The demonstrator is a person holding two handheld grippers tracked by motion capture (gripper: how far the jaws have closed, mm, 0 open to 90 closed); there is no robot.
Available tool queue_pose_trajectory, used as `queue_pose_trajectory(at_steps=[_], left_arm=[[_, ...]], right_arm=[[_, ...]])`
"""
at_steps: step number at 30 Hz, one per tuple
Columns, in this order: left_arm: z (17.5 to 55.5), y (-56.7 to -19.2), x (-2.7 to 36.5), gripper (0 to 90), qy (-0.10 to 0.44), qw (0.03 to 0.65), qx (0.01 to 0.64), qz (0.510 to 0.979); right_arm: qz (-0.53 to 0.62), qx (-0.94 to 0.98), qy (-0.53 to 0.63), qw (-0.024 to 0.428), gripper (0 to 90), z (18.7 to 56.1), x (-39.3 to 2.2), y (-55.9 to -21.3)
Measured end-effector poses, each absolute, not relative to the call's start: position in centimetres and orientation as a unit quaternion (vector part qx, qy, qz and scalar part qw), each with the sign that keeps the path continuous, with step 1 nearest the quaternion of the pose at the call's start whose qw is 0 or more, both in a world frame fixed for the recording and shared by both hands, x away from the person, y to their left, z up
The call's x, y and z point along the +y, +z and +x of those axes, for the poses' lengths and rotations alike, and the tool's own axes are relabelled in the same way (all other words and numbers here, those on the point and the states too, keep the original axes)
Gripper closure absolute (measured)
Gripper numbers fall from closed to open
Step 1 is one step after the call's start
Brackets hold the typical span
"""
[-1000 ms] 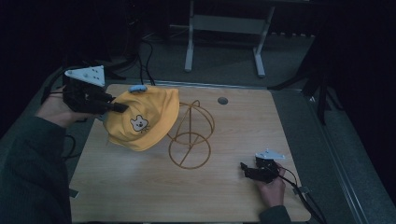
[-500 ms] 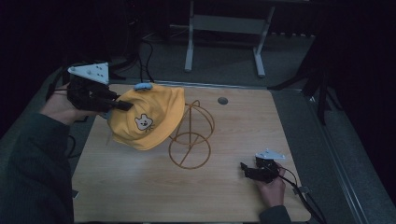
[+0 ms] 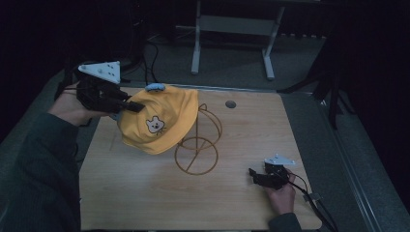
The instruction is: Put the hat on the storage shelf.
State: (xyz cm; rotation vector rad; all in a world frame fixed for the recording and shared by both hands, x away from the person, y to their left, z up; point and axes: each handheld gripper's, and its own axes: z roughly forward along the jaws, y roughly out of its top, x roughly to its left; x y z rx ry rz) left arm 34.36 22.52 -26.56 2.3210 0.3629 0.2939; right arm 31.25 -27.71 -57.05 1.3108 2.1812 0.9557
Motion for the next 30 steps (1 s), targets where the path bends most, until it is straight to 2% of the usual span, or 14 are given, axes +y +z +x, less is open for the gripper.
queue_pose_trajectory(at_steps=[17, 30], left_arm=[[34.9, -26.5, 20.7, 80.4, 0.103, 0.387, 0.136, 0.906], [35.6, -26.4, 19.6, 79.8, 0.114, 0.386, 0.139, 0.905]], right_arm=[[0.472, 0.784, 0.344, 0.21, 24.9, 31.2, -27.7, -57.0], [0.471, 0.785, 0.344, 0.21, 24.8, 31.2, -27.7, -57.0]])
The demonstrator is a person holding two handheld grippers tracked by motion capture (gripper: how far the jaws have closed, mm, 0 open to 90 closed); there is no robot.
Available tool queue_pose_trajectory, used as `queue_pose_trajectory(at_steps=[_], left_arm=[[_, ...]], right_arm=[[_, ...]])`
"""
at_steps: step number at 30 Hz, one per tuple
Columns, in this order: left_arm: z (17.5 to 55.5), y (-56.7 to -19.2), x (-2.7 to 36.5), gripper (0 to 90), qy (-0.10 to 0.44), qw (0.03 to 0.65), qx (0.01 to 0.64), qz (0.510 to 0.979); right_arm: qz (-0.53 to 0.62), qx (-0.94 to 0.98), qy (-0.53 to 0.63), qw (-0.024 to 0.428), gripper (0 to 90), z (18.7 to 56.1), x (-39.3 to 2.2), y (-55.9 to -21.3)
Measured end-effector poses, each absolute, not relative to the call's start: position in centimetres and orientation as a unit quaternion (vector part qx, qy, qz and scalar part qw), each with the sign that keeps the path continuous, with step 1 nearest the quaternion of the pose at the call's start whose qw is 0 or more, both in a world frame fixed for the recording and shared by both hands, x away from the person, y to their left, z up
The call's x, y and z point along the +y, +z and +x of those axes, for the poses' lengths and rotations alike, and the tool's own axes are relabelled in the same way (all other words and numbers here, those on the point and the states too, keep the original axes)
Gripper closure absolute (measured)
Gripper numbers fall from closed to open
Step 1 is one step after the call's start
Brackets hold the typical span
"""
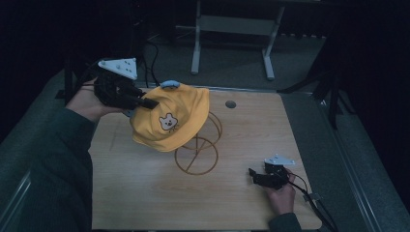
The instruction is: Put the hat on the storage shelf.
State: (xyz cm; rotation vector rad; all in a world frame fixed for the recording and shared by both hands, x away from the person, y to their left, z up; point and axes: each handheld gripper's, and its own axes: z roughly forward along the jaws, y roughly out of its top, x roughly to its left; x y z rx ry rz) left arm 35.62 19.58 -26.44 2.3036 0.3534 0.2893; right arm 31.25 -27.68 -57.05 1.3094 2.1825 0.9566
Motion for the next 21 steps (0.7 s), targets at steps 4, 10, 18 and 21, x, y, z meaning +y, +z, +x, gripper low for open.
queue_pose_trajectory(at_steps=[4, 10, 18, 21], left_arm=[[35.8, -26.5, 19.1, 79.8, 0.114, 0.383, 0.14, 0.906], [36.5, -26.3, 17.9, 79.8, 0.114, 0.38, 0.138, 0.907], [37.2, -26.4, 16.5, 79.2, 0.11, 0.363, 0.133, 0.916], [37.5, -26.4, 16.2, 79.0, 0.106, 0.362, 0.135, 0.916]], right_arm=[[0.471, 0.785, 0.344, 0.21, 24.8, 31.2, -27.7, -57.0], [0.471, 0.785, 0.344, 0.21, 24.8, 31.3, -27.7, -57.0], [0.471, 0.785, 0.344, 0.21, 24.8, 31.2, -27.7, -57.0], [0.471, 0.785, 0.344, 0.21, 24.8, 31.3, -27.7, -57.0]])
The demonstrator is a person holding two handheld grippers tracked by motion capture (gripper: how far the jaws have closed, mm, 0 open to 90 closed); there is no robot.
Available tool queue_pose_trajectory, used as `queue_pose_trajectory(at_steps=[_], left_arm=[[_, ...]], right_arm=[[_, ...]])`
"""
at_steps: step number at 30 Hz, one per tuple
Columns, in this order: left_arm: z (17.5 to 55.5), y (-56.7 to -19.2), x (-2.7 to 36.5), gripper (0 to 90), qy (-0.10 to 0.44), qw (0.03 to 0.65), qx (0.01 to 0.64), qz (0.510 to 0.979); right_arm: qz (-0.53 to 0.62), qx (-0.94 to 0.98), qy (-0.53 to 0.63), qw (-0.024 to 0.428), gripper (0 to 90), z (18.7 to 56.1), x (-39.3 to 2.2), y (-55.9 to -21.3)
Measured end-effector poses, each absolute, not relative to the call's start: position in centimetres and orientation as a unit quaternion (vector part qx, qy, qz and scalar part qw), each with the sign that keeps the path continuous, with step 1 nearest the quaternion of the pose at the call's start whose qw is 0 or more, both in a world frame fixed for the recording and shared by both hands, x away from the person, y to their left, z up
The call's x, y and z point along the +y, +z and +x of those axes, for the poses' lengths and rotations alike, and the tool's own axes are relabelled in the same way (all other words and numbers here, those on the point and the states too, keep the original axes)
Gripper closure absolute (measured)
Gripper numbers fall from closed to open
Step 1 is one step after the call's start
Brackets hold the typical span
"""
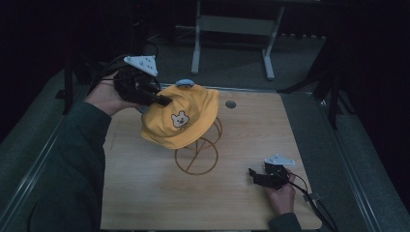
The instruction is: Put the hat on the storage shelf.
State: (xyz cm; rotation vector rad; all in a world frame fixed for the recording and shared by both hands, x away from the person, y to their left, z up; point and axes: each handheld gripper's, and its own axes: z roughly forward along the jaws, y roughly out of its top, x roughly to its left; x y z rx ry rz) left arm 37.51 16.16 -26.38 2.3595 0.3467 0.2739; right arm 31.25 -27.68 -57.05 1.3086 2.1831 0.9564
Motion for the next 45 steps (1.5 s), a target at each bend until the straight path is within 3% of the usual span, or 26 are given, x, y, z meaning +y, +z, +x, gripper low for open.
queue_pose_trajectory(at_steps=[30, 37, 45], left_arm=[[39.8, -28.8, 8.8, 72.2, 0.083, 0.323, 0.121, 0.935], [40.0, -28.9, 9.0, 56.3, 0.079, 0.329, 0.146, 0.93], [39.6, -27.9, 11.3, 34.4, 0.08, 0.394, 0.17, 0.9]], right_arm=[[0.47, 0.785, 0.344, 0.21, 24.6, 31.2, -27.7, -57.1], [0.47, 0.785, 0.344, 0.21, 24.5, 31.2, -27.7, -57.1], [0.47, 0.785, 0.344, 0.21, 24.5, 31.2, -27.7, -57.1]])
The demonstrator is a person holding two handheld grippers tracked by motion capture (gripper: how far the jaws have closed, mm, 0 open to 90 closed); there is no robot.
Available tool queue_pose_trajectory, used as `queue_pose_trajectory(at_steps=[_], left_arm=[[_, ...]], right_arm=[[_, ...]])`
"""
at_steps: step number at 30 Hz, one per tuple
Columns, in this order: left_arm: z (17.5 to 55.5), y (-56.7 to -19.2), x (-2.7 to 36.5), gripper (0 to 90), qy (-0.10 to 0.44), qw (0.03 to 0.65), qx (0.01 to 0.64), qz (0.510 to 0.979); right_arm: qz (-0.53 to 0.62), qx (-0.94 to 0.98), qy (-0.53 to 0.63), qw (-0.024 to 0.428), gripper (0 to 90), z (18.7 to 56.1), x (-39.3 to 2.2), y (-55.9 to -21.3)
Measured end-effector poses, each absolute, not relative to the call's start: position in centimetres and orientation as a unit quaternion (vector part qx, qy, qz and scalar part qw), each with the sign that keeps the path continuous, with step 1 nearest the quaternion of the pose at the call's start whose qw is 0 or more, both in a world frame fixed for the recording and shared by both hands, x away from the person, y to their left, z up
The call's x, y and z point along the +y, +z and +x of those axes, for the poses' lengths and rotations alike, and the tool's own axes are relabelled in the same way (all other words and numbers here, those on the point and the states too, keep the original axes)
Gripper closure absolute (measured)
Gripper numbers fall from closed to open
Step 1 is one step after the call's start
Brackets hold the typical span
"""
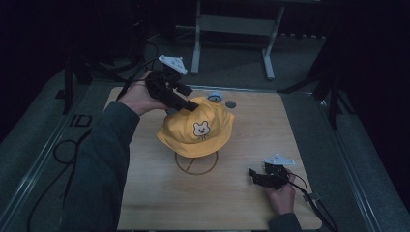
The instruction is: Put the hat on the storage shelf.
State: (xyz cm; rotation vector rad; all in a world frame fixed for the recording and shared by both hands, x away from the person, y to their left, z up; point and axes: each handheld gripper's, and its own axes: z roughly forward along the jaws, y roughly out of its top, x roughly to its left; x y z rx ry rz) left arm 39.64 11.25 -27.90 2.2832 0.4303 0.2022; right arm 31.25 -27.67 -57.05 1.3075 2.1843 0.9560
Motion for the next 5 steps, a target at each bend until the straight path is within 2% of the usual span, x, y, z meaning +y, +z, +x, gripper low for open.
queue_pose_trajectory(at_steps=[5], left_arm=[[39.2, -27.3, 12.6, 29.7, 0.097, 0.407, 0.18, 0.89]], right_arm=[[0.47, 0.786, 0.344, 0.209, 24.2, 31.3, -27.7, -57.1]])
